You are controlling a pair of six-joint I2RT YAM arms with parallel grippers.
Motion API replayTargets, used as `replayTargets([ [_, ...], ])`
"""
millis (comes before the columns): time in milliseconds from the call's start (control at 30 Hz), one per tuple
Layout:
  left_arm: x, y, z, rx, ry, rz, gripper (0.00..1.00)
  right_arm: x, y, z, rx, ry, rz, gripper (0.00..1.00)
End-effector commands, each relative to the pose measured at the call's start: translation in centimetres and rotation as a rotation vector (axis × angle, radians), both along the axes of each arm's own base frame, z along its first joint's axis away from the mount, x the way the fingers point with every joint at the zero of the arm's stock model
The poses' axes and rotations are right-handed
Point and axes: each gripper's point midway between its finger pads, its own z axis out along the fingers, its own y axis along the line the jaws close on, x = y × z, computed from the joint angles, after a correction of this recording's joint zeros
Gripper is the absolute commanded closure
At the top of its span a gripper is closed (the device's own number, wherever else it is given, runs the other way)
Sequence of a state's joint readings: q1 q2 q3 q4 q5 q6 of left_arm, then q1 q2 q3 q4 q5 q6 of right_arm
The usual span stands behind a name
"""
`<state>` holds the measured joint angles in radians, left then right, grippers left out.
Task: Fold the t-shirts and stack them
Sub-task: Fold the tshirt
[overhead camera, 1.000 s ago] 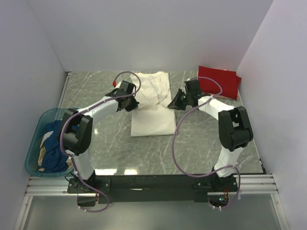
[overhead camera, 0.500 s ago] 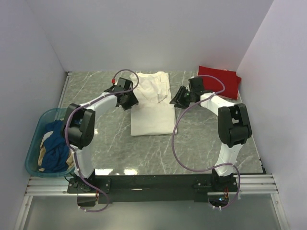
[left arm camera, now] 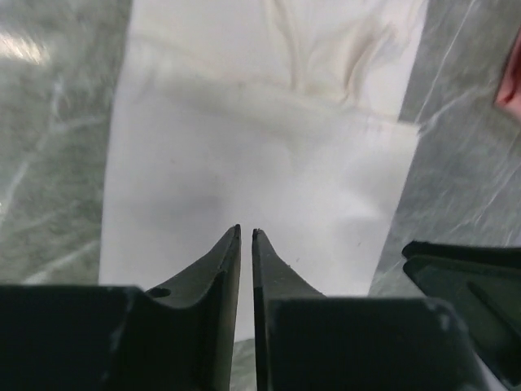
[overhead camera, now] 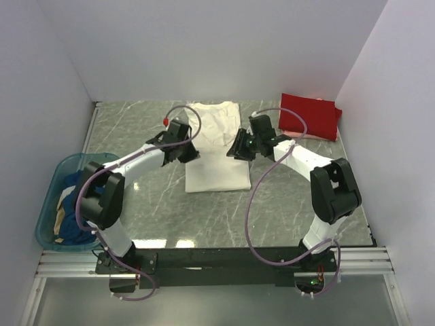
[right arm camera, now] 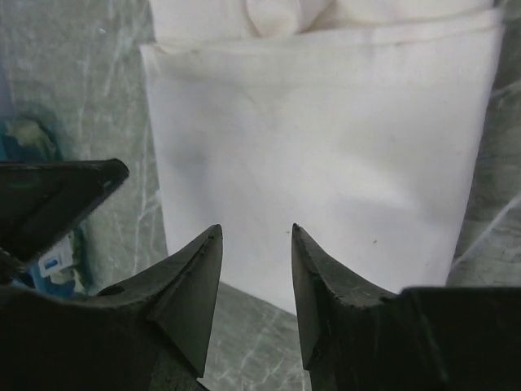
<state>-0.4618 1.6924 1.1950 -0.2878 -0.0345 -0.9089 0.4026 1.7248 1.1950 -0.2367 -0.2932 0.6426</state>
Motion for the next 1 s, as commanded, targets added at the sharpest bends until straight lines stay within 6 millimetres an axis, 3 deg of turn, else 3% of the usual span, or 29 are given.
replayTargets([
  [0, -1.4, -1.5, -2.5, -0.052, 0.047, -0.039, 0.86, -0.1, -0.5, -3.2, -0.032, 0.051, -0.031, 0.54],
  [233, -3.1, -2.6, -7.3, -0.033, 0.118, -0.084, 0.88, -2.3, -2.5, -8.5, -0.113, 0.125, -0.063, 0.54],
  [400, -6.5, -3.2, -11.2, 0.02, 0.209, -0.1, 0.89, -4.9, -3.5, -11.3, -0.144, 0.183, -0.067, 0.55],
  [567, -10.6, -2.9, -12.7, 0.075, 0.258, -0.082, 0.9, -7.9, -4.3, -12.0, -0.15, 0.202, -0.067, 0.55],
  [767, -16.0, -1.8, -13.6, 0.092, 0.305, -0.078, 0.89, -13.6, -5.6, -12.1, -0.123, 0.227, -0.058, 0.55],
  [967, -21.2, -0.7, -13.4, 0.097, 0.332, -0.103, 0.89, -19.2, -5.6, -12.0, -0.116, 0.248, -0.016, 0.55],
])
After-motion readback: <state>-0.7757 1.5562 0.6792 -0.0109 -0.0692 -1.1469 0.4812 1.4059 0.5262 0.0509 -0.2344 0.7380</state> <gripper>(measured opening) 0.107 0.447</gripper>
